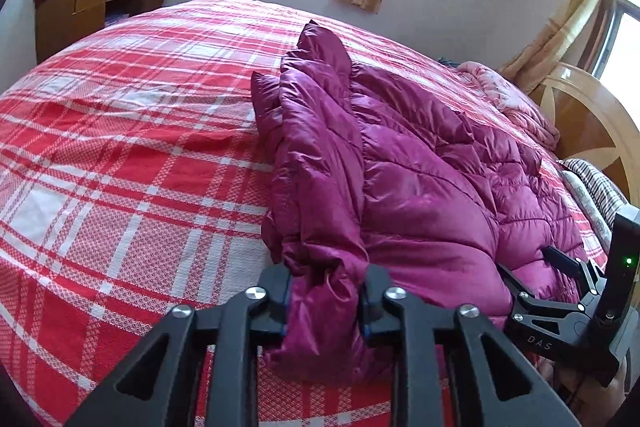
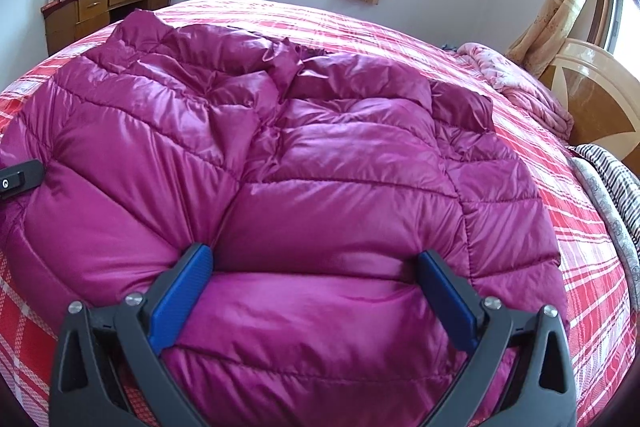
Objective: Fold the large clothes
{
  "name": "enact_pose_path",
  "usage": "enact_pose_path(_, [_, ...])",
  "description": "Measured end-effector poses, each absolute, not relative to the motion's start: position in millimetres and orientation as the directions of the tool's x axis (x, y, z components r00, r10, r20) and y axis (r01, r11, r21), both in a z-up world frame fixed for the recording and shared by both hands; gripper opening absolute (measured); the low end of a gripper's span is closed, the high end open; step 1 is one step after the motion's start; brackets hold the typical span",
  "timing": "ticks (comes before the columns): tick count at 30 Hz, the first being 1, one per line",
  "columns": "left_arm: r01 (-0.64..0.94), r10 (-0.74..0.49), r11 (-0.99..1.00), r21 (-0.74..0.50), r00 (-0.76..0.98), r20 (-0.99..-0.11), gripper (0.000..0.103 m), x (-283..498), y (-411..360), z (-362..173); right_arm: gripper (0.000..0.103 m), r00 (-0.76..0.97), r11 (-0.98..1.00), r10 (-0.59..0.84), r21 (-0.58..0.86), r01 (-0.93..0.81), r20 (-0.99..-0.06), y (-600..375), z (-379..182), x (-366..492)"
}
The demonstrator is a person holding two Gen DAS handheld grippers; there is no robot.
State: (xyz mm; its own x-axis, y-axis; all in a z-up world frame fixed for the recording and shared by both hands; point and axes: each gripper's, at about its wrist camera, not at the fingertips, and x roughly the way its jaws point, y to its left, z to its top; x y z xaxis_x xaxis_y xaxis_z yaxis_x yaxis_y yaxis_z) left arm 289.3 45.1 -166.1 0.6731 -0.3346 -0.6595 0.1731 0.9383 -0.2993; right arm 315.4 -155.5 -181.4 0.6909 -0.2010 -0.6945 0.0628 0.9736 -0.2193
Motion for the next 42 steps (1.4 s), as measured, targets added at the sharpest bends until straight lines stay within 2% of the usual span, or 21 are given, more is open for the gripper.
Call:
enact_pose_path(2, [0.197,-0.337,0.939,-0.281,0.682,-0.649,0.012,287,41,-157,0.103,0.689,0.977,-0.191,-0.206,0.062,-0.699,-156,-180,315])
enact_pose_path(5, [0.23,-0.349,0.936,-0.266,0.696,-0.627,0.01,284,39,-140,0.102,0.686,0.986,-0.151,-0.154,0.057,-0.712,-163,-169,306])
enact_pose_path(7, [0.252,-0.351,0.936,-0.246,0.709,-0.612,0.01,281,38,-129,0.102,0.717,0.988,-0.147,-0.134,0.075,-0.681,-165,-158,290])
enact_pose_path(10, [0.284,-0.37,0.929,-0.238,0.714,-0.594,0.01,278,31,-114,0.102,0.684,0.977,-0.182,-0.209,0.045,-0.707,-154,-176,283])
enact_pose_path(12, [0.316,-0.386,0.922,-0.223,0.721,-0.575,0.009,272,21,-101,0.103,0.699,0.978,-0.173,-0.204,0.04,-0.694,-154,-180,282])
enact_pose_path(15, [0.38,-0.409,0.909,-0.171,0.735,-0.54,0.009,260,0,-78,0.101,0.684,0.988,-0.125,-0.151,0.022,-0.719,-163,-174,283])
enact_pose_path(17, [0.427,-0.431,0.894,-0.137,0.737,-0.52,0.009,254,-14,-63,0.094,0.705,0.992,-0.099,-0.129,0.01,-0.703,-169,-162,273])
enact_pose_path(19, [0.471,-0.446,0.878,-0.089,0.737,-0.508,0.009,249,-35,-51,0.093,0.731,0.994,-0.088,-0.102,0.026,-0.676,-181,-151,260])
enact_pose_path(24, [0.552,-0.469,0.833,0.031,0.735,-0.489,0.009,240,-91,-40,0.093,0.754,0.986,-0.157,-0.055,0.159,-0.637,-232,-143,243])
enact_pose_path(28, [0.627,-0.519,0.775,0.074,0.699,-0.493,0.009,229,-139,-40,0.093,0.704,0.955,-0.269,-0.089,0.283,-0.657,-277,-153,244])
enact_pose_path(31, [0.675,-0.541,0.73,0.109,0.667,-0.513,0.009,223,-178,-48,0.093,0.675,0.937,-0.3,-0.078,0.34,-0.674,-300,-161,238])
enact_pose_path(36, [0.707,-0.51,0.677,0.205,0.651,-0.562,0.009,223,-240,-81,0.094,0.665,0.919,-0.309,-0.034,0.393,-0.68,-319,-178,216])
enact_pose_path(39, [0.734,-0.512,0.651,0.195,0.614,-0.601,0.009,225,-261,-97,0.095,0.694,0.91,-0.279,0.049,0.412,-0.664,-334,-180,202])
enact_pose_path(42, [0.745,-0.506,0.627,0.227,0.611,-0.609,0.01,216,-271,-108,0.097,0.696,0.909,-0.278,0.053,0.413,-0.663,-332,-181,201])
